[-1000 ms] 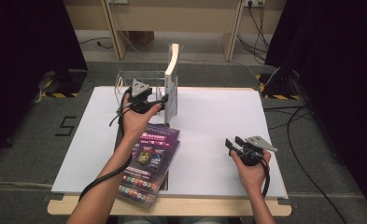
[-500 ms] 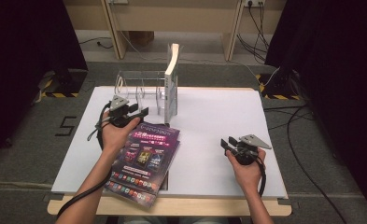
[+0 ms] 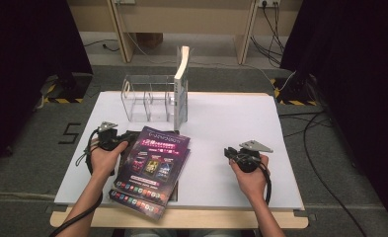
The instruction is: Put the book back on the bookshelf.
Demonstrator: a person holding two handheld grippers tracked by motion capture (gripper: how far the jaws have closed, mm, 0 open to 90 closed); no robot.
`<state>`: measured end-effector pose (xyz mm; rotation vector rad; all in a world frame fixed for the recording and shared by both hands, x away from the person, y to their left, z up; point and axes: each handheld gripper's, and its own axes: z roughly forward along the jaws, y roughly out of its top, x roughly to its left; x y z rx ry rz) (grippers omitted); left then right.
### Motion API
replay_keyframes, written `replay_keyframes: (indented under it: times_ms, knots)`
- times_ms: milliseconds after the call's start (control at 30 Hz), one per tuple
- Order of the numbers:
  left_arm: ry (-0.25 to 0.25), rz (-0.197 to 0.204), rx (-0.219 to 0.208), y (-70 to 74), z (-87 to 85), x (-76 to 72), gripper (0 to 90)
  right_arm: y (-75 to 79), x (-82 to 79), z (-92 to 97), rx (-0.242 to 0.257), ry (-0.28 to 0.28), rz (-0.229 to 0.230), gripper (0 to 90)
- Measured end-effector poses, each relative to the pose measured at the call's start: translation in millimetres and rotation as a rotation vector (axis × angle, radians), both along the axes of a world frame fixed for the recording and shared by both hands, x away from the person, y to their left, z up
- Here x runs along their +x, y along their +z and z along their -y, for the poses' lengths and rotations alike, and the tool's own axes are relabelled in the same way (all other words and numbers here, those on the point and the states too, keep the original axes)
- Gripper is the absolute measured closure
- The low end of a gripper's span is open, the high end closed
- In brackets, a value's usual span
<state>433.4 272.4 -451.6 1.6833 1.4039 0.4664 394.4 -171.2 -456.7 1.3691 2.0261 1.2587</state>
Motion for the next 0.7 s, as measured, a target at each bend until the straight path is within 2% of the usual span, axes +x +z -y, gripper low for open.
replay_keyframes:
  times_ms: [67, 233, 267, 400, 467, 533, 600, 700]
  knots:
    - [-0.007, -0.037, -0.015, -6.8, -2.3, 1.2, 64.0, -1.2, 1.5, -4.4, -0.003, 0.009, -0.013, 81.2]
    - [0.003, -0.094, -0.027, -21.1, -7.2, 4.9, 59.4, -3.7, 3.4, -13.9, -0.008, 0.024, -0.027, 83.4]
    - [0.001, -0.102, -0.018, -23.8, -7.2, 5.5, 59.7, -4.2, 3.8, -14.6, -0.009, 0.026, -0.029, 83.5]
    - [-0.008, -0.134, -0.029, -30.6, -6.9, 7.1, 61.5, -6.6, 5.4, -17.0, -0.012, 0.031, -0.037, 83.2]
    - [-0.004, -0.143, -0.051, -31.0, -7.0, 7.4, 63.3, -6.9, 5.5, -17.7, -0.011, 0.034, -0.039, 82.9]
    - [-0.007, -0.149, -0.053, -30.3, -5.9, 7.4, 66.1, -6.9, 5.6, -18.7, -0.01, 0.037, -0.042, 82.5]
    - [-0.017, -0.173, -0.072, -29.3, -4.5, 7.4, 69.7, -7.1, 6.1, -19.5, -0.01, 0.039, -0.044, 82.1]
    - [-0.025, -0.172, -0.051, -28.1, -1.6, 5.8, 73.0, -7.3, 6.2, -21.1, -0.009, 0.044, -0.047, 81.8]
